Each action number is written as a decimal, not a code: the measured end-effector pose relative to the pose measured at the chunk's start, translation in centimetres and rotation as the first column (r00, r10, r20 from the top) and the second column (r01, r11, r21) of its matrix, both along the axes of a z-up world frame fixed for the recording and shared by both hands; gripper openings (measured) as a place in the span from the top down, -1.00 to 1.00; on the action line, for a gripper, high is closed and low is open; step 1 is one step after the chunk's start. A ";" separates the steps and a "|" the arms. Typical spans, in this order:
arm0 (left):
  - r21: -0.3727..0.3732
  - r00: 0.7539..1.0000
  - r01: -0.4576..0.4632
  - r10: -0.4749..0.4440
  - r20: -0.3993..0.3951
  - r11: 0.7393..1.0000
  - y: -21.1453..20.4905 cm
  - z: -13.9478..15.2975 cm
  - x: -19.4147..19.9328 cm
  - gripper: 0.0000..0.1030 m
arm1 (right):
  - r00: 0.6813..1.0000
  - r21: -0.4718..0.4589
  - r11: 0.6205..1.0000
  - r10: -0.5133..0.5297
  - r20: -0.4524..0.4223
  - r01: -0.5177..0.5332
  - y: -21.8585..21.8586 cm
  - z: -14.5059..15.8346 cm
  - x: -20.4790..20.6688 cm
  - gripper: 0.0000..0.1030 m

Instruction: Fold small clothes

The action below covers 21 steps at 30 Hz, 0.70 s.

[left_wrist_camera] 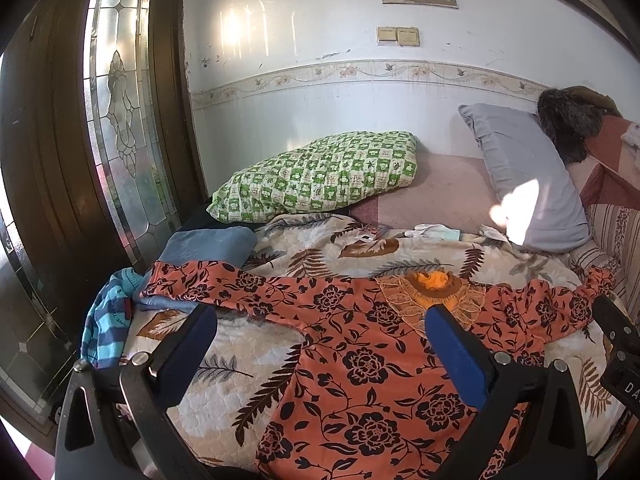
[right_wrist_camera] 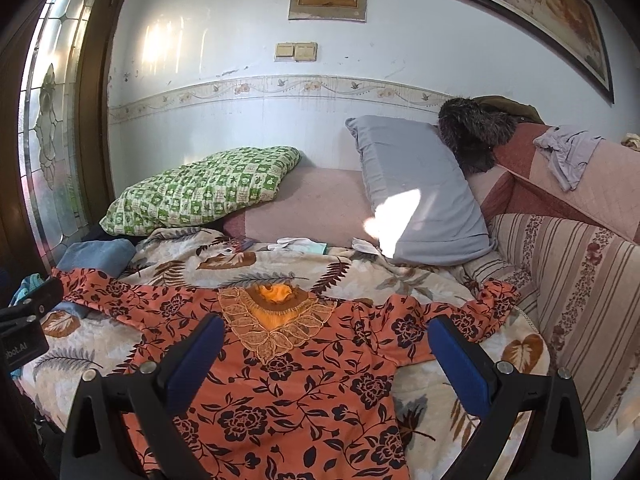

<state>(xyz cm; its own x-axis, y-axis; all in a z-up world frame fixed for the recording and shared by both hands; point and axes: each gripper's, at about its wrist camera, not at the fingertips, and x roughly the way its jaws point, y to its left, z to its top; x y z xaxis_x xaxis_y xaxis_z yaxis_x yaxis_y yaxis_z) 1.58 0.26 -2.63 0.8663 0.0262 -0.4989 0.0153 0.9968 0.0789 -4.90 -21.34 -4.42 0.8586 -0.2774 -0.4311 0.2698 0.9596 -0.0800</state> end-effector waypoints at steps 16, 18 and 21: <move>0.001 1.000 -0.002 0.002 -0.005 1.000 0.4 -0.1 0.2 -1.00 | 1.000 -0.027 0.999 0.017 -0.020 -0.017 1.0 0.2 0.6 -0.99; 0.003 1.000 -0.001 0.001 -0.003 1.000 0.4 -0.1 0.3 -1.00 | 1.000 -0.028 0.999 0.020 -0.022 -0.021 1.1 0.2 0.7 -0.99; 0.000 1.000 0.002 -0.002 -0.006 1.000 0.5 -0.1 0.4 -1.00 | 0.999 -0.031 0.999 0.020 -0.026 -0.021 1.2 0.0 1.1 -0.99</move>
<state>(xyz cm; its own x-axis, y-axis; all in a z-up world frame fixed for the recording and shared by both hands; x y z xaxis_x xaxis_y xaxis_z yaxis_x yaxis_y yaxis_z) 1.97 0.71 -2.68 0.8631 0.0249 -0.5043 0.0174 0.9967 0.0791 -3.83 -20.13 -4.37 0.8532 -0.2733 -0.4442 0.2474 0.9619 -0.1167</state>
